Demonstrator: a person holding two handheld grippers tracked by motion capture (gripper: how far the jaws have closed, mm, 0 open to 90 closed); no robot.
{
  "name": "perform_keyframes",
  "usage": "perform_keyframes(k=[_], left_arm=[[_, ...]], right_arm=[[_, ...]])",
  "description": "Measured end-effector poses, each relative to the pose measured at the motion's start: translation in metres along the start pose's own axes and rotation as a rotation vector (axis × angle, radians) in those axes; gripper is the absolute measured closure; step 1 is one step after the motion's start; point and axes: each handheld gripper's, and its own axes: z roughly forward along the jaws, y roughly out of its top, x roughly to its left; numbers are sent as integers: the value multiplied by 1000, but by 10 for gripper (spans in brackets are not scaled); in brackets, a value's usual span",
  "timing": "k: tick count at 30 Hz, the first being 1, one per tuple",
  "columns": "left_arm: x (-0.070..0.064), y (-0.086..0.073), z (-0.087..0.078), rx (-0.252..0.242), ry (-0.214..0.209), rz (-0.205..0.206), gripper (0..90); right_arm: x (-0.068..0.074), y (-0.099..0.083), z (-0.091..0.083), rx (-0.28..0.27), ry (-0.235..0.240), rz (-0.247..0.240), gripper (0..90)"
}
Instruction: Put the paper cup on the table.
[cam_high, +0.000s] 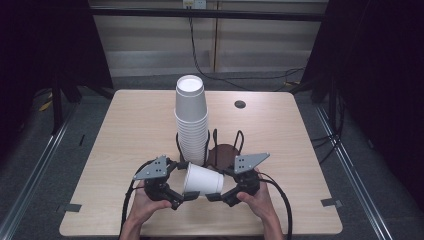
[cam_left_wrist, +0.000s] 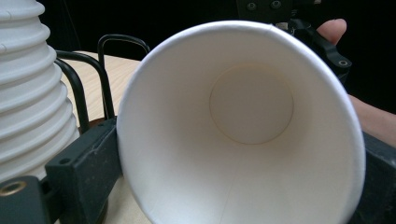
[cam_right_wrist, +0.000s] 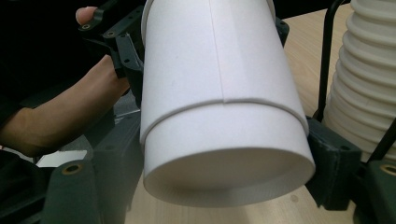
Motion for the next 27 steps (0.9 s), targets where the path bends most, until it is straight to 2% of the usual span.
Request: perform_keyframes(k=[11, 15, 21, 27], left_arm=[[2, 0, 5, -6, -26, -8, 41], [1, 1, 3, 0, -36, 5, 56], [0, 3, 0, -19, -67, 0, 97], [-4, 11, 2, 12, -59, 18, 110]], right_arm=[[-1, 2, 3, 11, 13, -10, 242], [-1, 0, 3, 8, 26, -8, 242], [-1, -1, 2, -2, 34, -12, 222], [0, -4, 0, -21, 22, -12, 206]])
